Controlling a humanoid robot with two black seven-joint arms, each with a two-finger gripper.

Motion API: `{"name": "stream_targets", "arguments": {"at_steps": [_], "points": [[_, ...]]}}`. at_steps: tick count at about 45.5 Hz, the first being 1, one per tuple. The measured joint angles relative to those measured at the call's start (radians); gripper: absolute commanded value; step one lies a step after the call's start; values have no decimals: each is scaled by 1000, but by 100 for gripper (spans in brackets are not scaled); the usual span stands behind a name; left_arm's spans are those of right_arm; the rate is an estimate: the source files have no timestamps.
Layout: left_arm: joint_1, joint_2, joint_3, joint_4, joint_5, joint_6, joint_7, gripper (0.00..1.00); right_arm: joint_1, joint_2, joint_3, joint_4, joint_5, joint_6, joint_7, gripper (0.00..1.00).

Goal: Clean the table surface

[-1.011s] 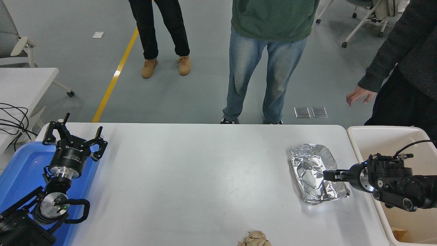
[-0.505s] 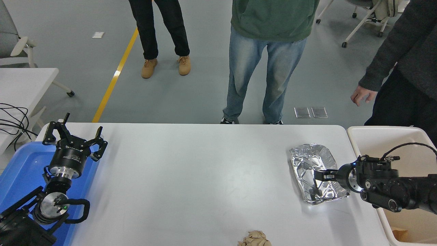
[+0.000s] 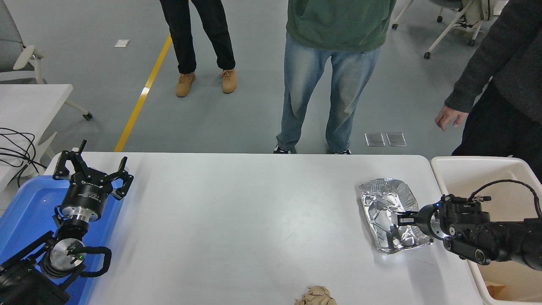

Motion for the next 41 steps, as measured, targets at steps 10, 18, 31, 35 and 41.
{"name": "stream_targets", "arguments": {"at_steps": [10, 18, 31, 35, 41], "points": [[0, 0, 0, 0, 0, 0, 0, 99, -2, 1, -5, -4, 0, 11, 27, 0], [0, 0, 0, 0, 0, 0, 0, 99, 4, 0, -6, -7, 0, 16, 46, 0], [0, 0, 0, 0, 0, 0, 0, 99, 31, -11, -5, -1, 1, 18, 78, 0], [0, 0, 0, 0, 0, 0, 0, 99, 46, -25, -5, 8, 1, 21, 87, 0], [0, 0, 0, 0, 0, 0, 0, 99, 77, -68, -7, 47, 1, 31, 101, 0]]}}
